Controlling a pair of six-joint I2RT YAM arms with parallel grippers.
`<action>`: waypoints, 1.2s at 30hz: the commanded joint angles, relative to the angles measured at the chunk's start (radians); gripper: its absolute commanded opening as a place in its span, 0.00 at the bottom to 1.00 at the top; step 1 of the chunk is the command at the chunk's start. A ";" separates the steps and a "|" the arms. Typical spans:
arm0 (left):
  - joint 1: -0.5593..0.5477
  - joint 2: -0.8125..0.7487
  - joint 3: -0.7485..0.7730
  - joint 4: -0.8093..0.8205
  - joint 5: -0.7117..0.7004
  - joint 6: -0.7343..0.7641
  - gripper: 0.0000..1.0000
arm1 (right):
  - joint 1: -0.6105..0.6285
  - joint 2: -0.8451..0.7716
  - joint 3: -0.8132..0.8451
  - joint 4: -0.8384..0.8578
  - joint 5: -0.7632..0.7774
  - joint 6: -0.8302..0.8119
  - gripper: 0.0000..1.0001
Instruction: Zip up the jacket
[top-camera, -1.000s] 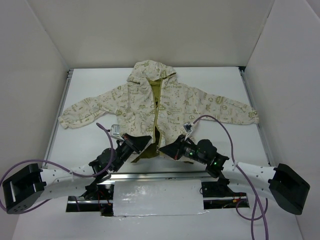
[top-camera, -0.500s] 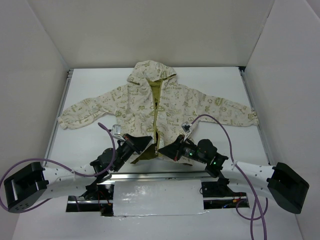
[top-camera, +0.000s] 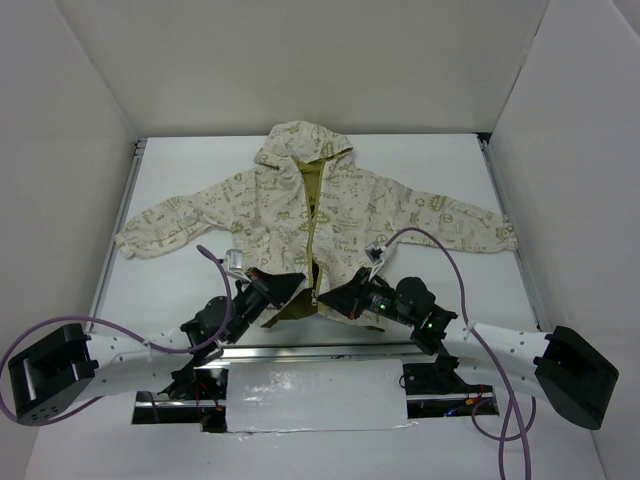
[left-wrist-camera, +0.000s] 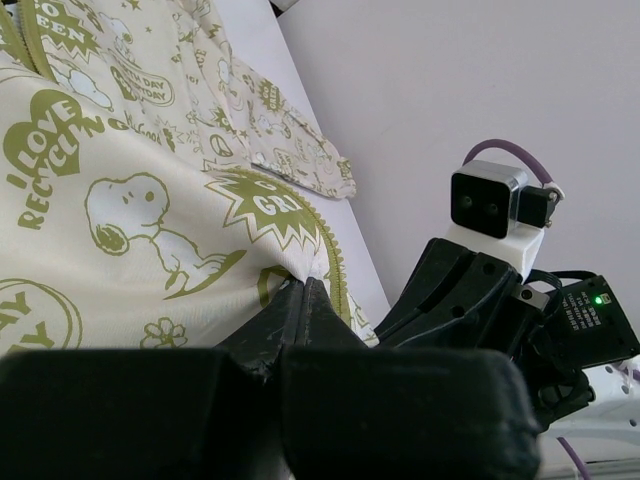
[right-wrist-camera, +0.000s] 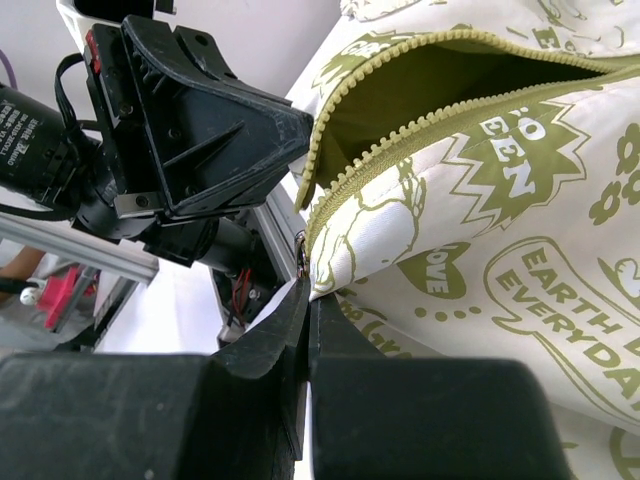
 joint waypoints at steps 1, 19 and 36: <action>-0.004 0.007 -0.009 0.080 0.017 0.005 0.00 | -0.013 -0.012 0.044 0.054 0.006 -0.020 0.00; -0.005 0.010 0.003 0.050 -0.002 0.002 0.00 | -0.024 0.011 0.048 0.089 -0.038 -0.011 0.00; -0.004 -0.005 0.021 0.013 -0.022 -0.005 0.00 | -0.024 0.037 0.044 0.070 -0.009 0.022 0.00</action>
